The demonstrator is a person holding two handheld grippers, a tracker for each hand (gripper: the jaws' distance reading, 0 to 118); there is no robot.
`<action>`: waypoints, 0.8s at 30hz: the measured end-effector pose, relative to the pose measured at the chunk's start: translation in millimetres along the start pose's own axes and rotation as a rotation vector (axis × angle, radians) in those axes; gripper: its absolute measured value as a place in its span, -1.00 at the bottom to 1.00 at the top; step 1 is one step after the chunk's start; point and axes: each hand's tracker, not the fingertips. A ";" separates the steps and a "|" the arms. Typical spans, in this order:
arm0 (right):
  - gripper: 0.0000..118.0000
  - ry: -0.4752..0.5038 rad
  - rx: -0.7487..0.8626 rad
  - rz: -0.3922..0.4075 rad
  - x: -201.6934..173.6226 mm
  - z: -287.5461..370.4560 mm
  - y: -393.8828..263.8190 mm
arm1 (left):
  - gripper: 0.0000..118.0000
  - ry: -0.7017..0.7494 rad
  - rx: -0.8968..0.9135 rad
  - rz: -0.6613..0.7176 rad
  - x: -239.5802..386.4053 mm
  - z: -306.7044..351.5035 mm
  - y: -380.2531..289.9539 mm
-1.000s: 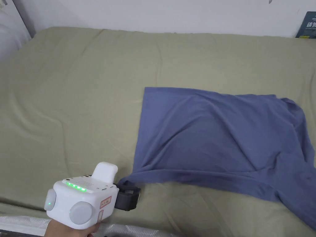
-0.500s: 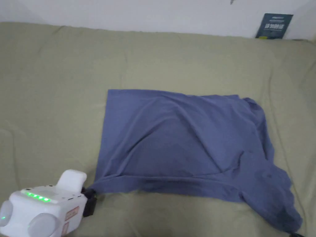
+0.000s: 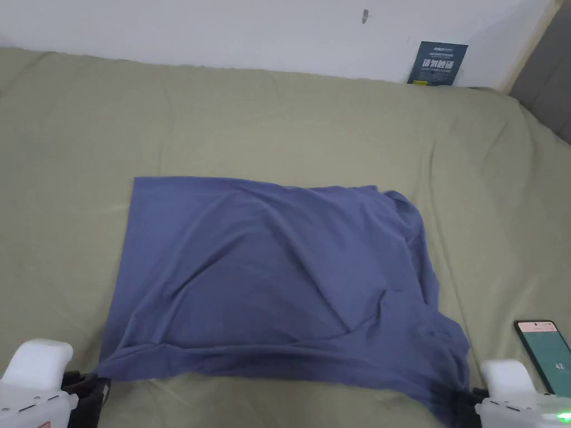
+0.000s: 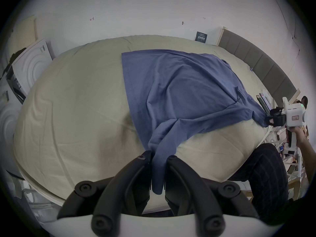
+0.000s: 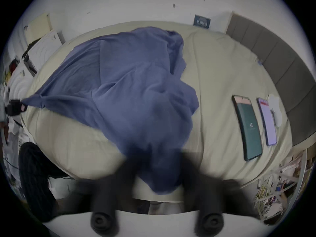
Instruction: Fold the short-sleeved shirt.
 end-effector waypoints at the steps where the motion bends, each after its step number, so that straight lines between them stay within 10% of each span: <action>1: -0.96 -0.062 0.023 -0.039 3.8 5.2 -0.9 | -0.75 -0.001 -0.002 0.006 -1.1 -1.4 -0.2; 15: -0.96 0.478 0.087 -0.241 71.7 35.9 190.6 | -0.75 -0.149 -0.045 0.132 -38.1 -29.6 129.1; 24: -0.95 0.366 -0.036 -0.363 84.6 -86.6 270.1 | -0.75 -0.117 -0.099 0.393 -52.9 -118.7 201.0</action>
